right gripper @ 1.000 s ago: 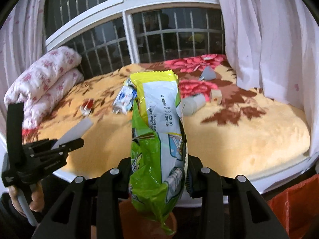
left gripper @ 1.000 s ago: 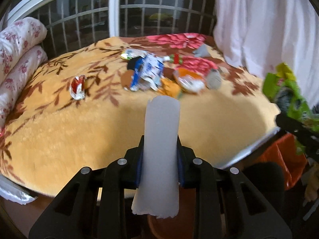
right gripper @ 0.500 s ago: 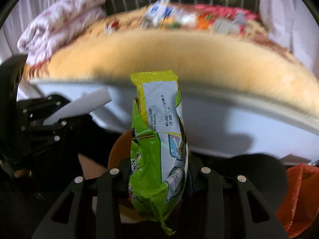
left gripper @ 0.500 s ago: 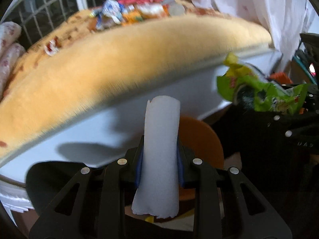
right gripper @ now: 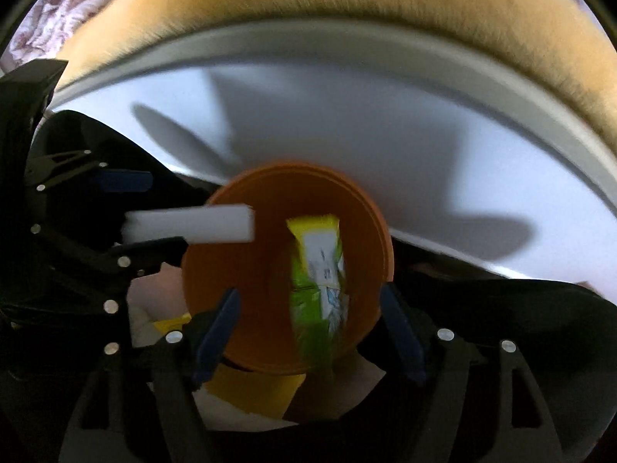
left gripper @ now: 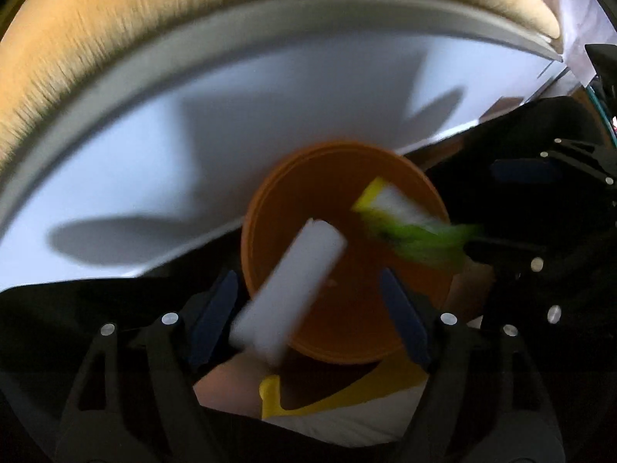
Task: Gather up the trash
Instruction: 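Lower both tools over the orange bucket and release the bag and foam tube, then grasp the orange-white plastic bag with the right tool while the left tool grasps the milk carton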
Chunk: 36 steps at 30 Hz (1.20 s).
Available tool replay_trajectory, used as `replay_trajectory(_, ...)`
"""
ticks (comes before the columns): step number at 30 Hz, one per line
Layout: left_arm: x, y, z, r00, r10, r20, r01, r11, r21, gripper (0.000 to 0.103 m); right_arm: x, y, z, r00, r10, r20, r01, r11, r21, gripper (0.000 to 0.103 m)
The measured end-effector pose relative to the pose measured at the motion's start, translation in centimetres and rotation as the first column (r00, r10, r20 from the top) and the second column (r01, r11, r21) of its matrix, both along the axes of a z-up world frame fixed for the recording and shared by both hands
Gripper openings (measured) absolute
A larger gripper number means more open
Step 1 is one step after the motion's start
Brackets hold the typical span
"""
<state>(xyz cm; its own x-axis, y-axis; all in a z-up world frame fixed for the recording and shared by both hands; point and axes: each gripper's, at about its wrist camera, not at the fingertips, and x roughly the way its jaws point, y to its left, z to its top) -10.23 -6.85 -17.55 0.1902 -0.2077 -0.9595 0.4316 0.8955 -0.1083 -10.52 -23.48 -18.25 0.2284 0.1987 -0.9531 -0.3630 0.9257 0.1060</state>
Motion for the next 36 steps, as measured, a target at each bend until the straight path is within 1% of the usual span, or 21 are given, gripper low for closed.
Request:
replay_trajectory(2,0.2,0.6,-0.6,0.999,0.014,-0.031,-0.015,1.0,-0.015,0.075,0.5,-0.3,-0.2,1.0,-0.014,-0.013,0.014,1.0,0.005,0.073)
replay_trajectory(4,0.6,1.0,-0.7,0.999,0.028,-0.041,-0.03,0.999,-0.031,0.075,0.6,-0.5,-0.1,1.0,-0.023,-0.012,0.023,1.0,0.008,0.073)
replay_trajectory(5,0.6,1.5,-0.5,0.998,0.041,-0.042,-0.043,0.998,-0.05,0.075,0.7,-0.8,0.1,0.999,-0.032,-0.005,0.032,0.999,0.008,0.073)
replay_trajectory(8,0.5,2.5,0.2,0.997,0.07,-0.022,-0.071,0.995,-0.068,0.075,0.6,-1.6,1.3,0.999,-0.053,0.012,0.053,0.998,0.022,0.073)
replay_trajectory(10,0.8,2.7,1.5,0.996,0.087,0.006,-0.087,0.994,-0.072,0.075,0.5,-2.4,2.8,0.997,-0.068,0.035,0.067,0.997,0.041,0.073)
replay_trajectory(14,0.7,3.1,4.8,0.99,0.097,0.107,-0.089,0.993,-0.075,0.075,0.4,-2.9,6.5,0.992,-0.071,0.105,0.063,0.995,0.075,0.073)
replay_trajectory(16,0.4,3.3,6.8,0.981,0.099,0.166,-0.085,0.993,-0.087,0.075,0.3,-3.0,9.0,0.985,-0.069,0.159,0.053,0.994,0.099,0.073)
replay_trajectory(18,0.1,3.7,9.9,0.963,0.107,0.247,-0.08,0.99,-0.117,0.075,0.5,-3.2,11.7,0.974,-0.072,0.214,0.044,0.99,0.134,0.073)
replay_trajectory(19,0.2,3.9,10.8,0.955,0.112,0.273,-0.079,0.989,-0.128,0.077,0.8,-3.3,12.7,0.968,-0.077,0.24,0.039,0.987,0.157,0.073)
replay_trajectory(20,0.2,3.8,12.0,0.943,0.123,0.31,-0.081,0.986,-0.145,0.08,1.4,-3.3,13.6,0.962,-0.085,0.261,0.037,0.983,0.181,0.073)
replay_trajectory(21,0.3,3.5,13.0,0.931,0.136,0.34,-0.084,0.983,-0.163,0.081,2.5,-3.6,15.1,0.952,-0.103,0.29,0.041,0.976,0.213,0.073)
replay_trajectory(22,0.7,3.4,14.1,0.916,0.153,0.372,-0.087,0.978,-0.188,0.081,3.3,-3.8,16.0,0.943,-0.117,0.311,0.044,0.971,0.233,0.073)
replay_trajectory(23,0.9,3.4,14.7,0.908,0.162,0.386,-0.088,0.975,-0.204,0.081,4.3,-3.6,16.7,0.935,-0.13,0.33,0.044,0.966,0.255,0.073)
replay_trajectory(24,1.3,3.5,15.3,0.9,0.173,0.4,-0.089,0.971,-0.22,0.081,6.2,-3.7,17.7,0.925,-0.154,0.349,0.049,0.955,0.292,0.073)
replay_trajectory(26,2.1,3.4,16.0,0.887,0.198,0.417,-0.105,0.966,-0.235,0.081,9.6,-3.7,18.7,0.921,-0.202,0.334,0.082,0.937,0.34,0.076)
replay_trajectory(28,2.9,2.9,15.9,0.879,0.213,0.427,-0.114,0.962,-0.247,0.081,13.6,-4.4,18.9,0.921,-0.271,0.28,0.14,0.901,0.411,0.076)
replay_trajectory(30,3.3,3.3,16.1,0.878,0.219,0.425,-0.116,0.96,-0.255,0.081,17.0,-4.7,18.6,0.919,-0.327,0.22,0.204,0.873,0.443,0.076)
replay_trajectory(32,3.1,3.7,15.9,0.881,0.213,0.423,-0.118,0.964,-0.239,0.081,19.9,-4.8,17.8,0.917,-0.356,0.177,0.245,0.857,0.454,0.076)
replay_trajectory(34,3.3,3.9,15.3,0.882,0.208,0.423,-0.121,0.967,-0.222,0.081,21.6,-4.9,17.3,0.915,-0.372,0.158,0.271,0.854,0.444,0.076)
replay_trajectory(36,3.6,4.2,15.1,0.885,0.207,0.417,-0.123,0.968,-0.219,0.081,23.0,-5.2,16.5,0.903,-0.408,0.134,0.316,0.842,0.436,0.076)
